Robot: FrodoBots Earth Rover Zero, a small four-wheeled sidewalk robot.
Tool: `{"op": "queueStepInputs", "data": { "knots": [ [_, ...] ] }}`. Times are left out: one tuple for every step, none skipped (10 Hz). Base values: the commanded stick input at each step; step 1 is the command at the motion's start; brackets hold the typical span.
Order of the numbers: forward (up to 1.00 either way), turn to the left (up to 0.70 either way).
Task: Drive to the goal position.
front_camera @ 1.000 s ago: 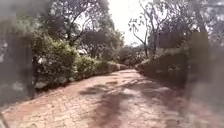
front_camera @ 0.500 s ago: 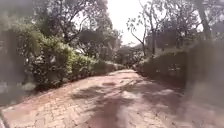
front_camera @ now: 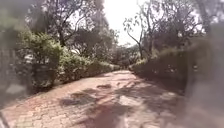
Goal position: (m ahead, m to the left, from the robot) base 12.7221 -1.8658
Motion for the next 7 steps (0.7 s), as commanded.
{"op": "queueStepInputs", "data": {
  "knots": [
    [0.70, 0.00],
    [0.70, 0.00],
    [0.70, 0.00],
    [0.70, 0.00],
    [0.70, 0.00],
    [0.70, 0.00],
    [0.70, 0.00]
  ]
}}
